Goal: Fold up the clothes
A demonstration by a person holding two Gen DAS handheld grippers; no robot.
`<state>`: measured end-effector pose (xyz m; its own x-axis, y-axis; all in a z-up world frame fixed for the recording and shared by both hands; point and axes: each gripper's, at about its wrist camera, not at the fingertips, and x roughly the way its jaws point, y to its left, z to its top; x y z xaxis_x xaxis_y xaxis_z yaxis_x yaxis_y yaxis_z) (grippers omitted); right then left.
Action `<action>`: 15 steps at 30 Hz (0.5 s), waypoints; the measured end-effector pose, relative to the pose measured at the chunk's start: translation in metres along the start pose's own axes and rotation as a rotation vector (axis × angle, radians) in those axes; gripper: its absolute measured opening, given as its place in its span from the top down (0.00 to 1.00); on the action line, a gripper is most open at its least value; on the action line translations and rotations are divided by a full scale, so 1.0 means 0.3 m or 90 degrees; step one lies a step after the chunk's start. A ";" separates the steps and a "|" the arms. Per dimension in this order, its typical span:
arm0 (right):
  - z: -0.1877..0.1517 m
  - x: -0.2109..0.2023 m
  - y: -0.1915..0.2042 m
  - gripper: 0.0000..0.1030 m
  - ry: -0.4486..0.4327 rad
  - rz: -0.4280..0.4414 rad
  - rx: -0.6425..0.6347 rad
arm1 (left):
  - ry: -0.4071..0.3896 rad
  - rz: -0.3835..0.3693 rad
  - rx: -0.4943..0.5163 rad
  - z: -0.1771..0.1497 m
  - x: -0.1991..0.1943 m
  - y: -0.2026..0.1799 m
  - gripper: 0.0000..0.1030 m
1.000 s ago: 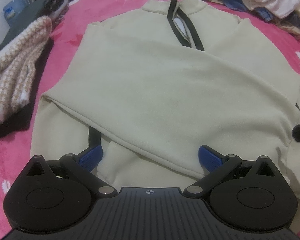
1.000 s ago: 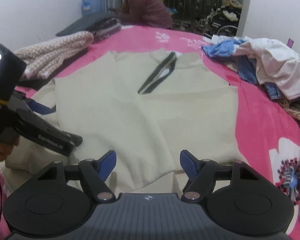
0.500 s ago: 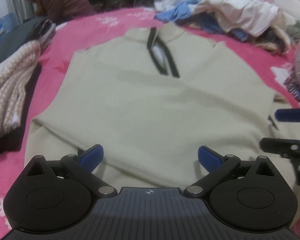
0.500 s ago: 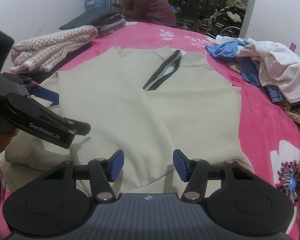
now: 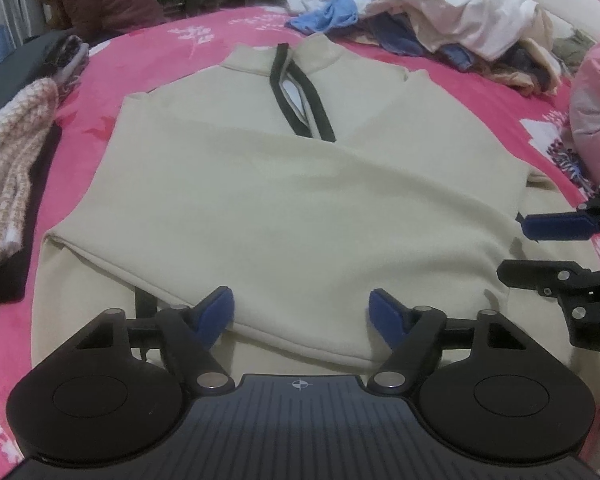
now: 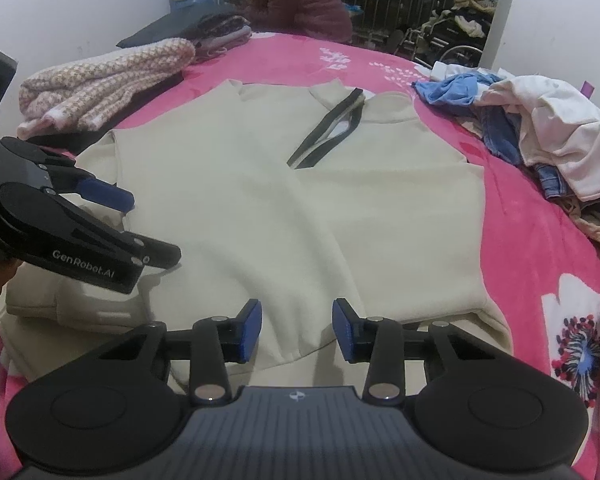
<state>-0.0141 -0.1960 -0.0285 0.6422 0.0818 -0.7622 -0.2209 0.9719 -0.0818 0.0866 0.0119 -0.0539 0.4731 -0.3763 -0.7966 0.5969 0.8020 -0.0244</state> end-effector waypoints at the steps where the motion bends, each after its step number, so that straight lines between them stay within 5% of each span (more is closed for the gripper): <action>1: 0.000 0.001 -0.001 0.60 0.001 0.000 0.001 | 0.001 0.001 0.000 -0.001 0.001 0.000 0.33; 15: -0.012 0.011 0.016 0.71 0.018 0.013 -0.008 | 0.013 0.010 0.003 -0.018 0.011 0.001 0.41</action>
<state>-0.0156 -0.1918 -0.0337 0.6160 0.0947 -0.7820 -0.2430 0.9672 -0.0743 0.0849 0.0133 -0.0597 0.4686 -0.3544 -0.8092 0.5924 0.8056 -0.0097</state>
